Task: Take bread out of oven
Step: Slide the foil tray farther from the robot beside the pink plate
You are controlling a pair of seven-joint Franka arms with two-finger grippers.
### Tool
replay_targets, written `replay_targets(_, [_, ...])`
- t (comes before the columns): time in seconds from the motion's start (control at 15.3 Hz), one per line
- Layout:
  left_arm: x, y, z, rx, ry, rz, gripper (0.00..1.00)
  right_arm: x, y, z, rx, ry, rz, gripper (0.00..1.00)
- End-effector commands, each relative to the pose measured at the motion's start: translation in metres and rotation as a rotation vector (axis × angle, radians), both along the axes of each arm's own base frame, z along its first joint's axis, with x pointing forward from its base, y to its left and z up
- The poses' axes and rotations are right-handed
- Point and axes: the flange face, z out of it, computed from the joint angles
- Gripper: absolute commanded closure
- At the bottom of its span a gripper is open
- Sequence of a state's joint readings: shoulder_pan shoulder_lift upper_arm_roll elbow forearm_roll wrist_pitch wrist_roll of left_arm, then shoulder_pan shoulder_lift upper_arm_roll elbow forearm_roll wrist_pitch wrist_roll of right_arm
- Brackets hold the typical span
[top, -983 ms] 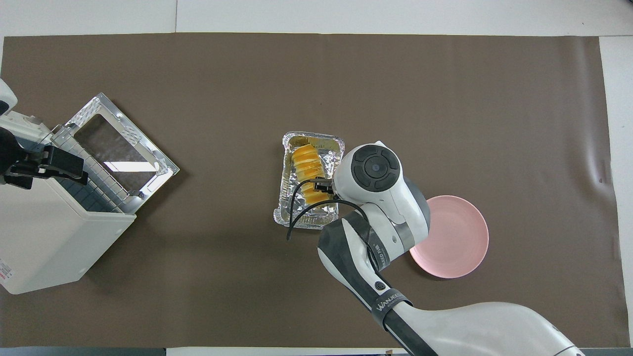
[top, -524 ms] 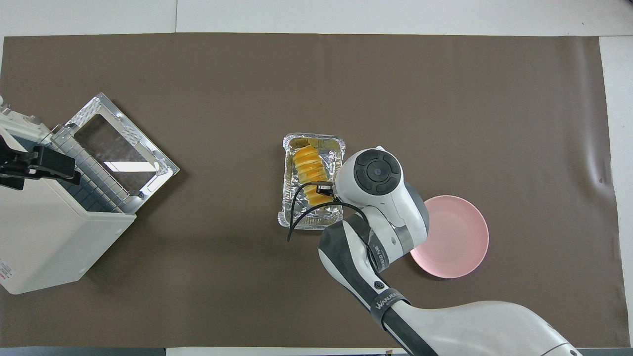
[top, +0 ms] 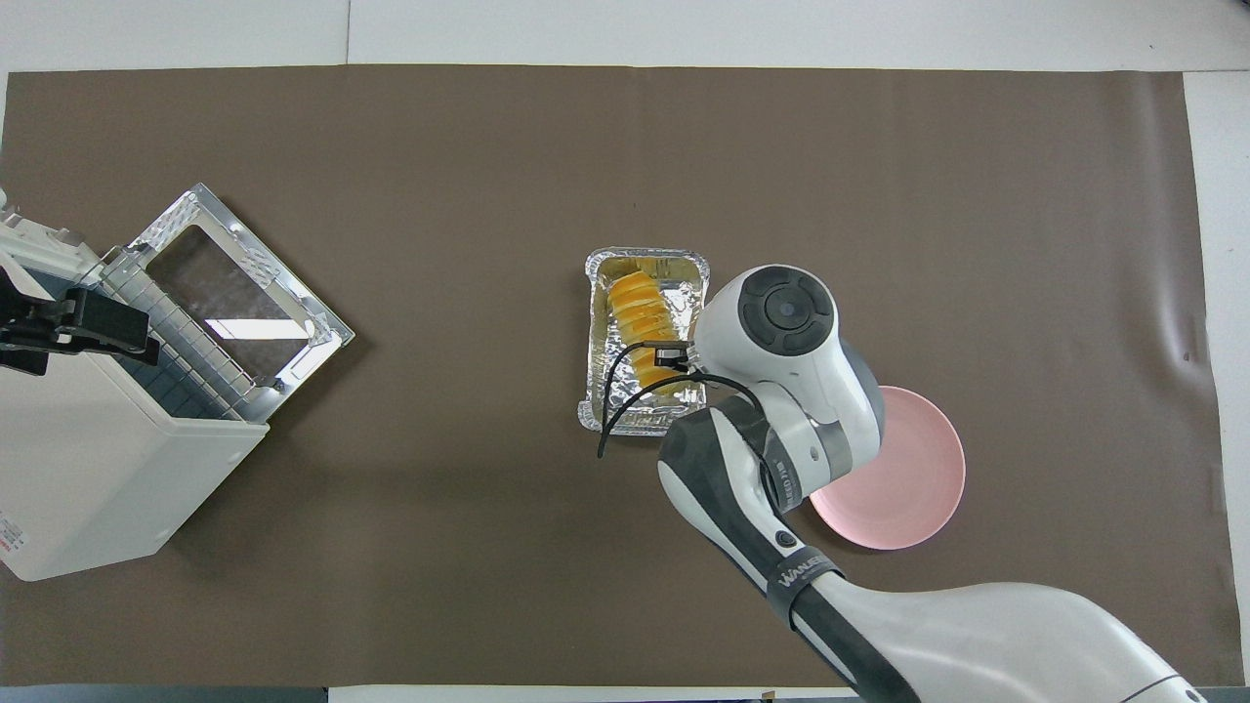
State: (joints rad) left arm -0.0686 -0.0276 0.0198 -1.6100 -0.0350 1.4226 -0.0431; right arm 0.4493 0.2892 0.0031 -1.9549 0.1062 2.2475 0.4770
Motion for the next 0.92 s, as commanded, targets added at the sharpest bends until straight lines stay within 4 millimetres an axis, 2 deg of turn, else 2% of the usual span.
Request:
replay_targets(0.0, [-0.003, 0.003, 0.004, 0.007, -0.007, 0.003, 0.00, 0.029, -0.068, 0.028, 0.070, 0.029, 0.029, 1.00])
replay_targets(0.13, [-0.003, 0.002, 0.004, 0.007, -0.007, 0.001, 0.00, 0.046, -0.110, 0.033, 0.092, 0.016, 0.057, 1.00])
replay_targets(0.39, [-0.003, 0.003, 0.004, 0.007, -0.007, 0.003, 0.00, 0.064, -0.194, 0.032, 0.098, -0.006, 0.094, 1.00])
replay_targets(0.59, [-0.003, 0.002, 0.004, 0.007, -0.007, 0.001, 0.00, 0.068, -0.234, 0.028, 0.096, -0.017, 0.091, 1.00])
replay_targets(0.85, [-0.003, 0.002, 0.004, 0.007, -0.007, 0.001, 0.00, 0.070, -0.254, 0.017, 0.102, -0.012, 0.057, 1.00])
